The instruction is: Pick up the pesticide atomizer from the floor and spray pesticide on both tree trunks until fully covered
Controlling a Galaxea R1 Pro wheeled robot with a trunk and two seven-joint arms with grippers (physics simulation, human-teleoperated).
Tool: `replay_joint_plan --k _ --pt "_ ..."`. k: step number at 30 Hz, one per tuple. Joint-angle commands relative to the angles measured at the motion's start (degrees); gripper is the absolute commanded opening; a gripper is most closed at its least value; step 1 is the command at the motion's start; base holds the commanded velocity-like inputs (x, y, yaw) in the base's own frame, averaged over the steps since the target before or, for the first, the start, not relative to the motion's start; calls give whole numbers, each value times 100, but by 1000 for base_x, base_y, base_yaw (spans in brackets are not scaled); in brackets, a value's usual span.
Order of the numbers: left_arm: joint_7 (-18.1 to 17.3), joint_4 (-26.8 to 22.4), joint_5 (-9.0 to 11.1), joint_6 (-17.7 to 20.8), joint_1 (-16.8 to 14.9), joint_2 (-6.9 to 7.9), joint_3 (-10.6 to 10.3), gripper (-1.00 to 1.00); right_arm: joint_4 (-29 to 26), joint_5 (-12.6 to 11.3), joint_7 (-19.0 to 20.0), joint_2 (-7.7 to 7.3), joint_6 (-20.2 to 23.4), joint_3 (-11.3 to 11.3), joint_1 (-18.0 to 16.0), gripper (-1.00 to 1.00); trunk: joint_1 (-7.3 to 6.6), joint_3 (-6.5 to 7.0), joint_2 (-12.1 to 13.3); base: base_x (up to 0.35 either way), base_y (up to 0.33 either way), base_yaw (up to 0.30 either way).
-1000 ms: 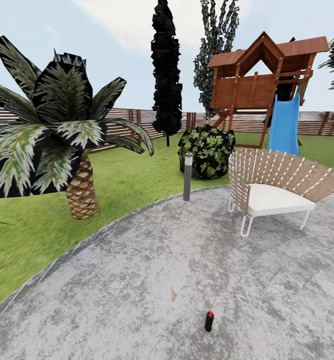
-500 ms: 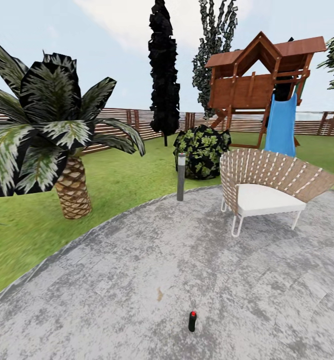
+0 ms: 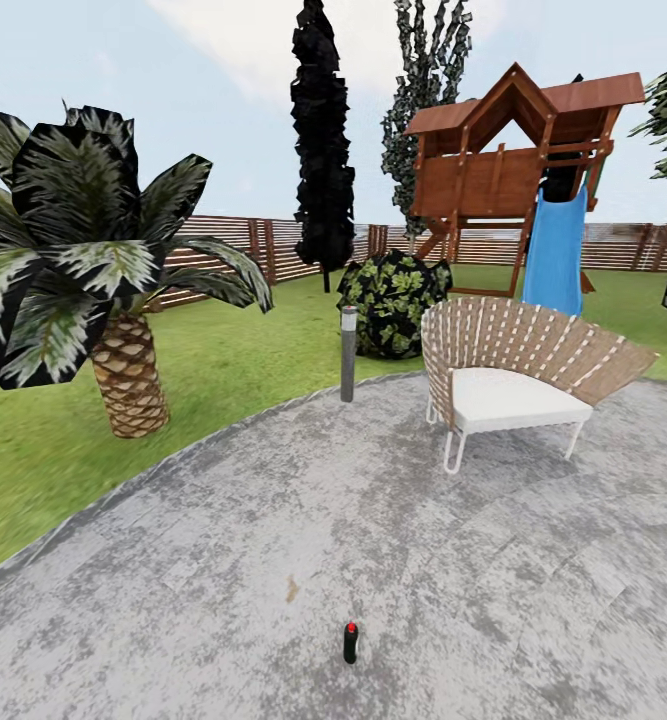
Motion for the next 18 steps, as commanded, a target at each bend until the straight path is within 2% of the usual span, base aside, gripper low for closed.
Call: replay_joint_plan --k 1,18 --pt "2 2 20 -18 -3 3 0 100 6 3 -2 1 -18 -2 -4 100 -1 -5 -2 0 -272 0" --pt "2 2 20 -18 -3 7 0 100 6 3 -2 1 -18 -2 -4 100 -1 -9 -2 0 -272 7"
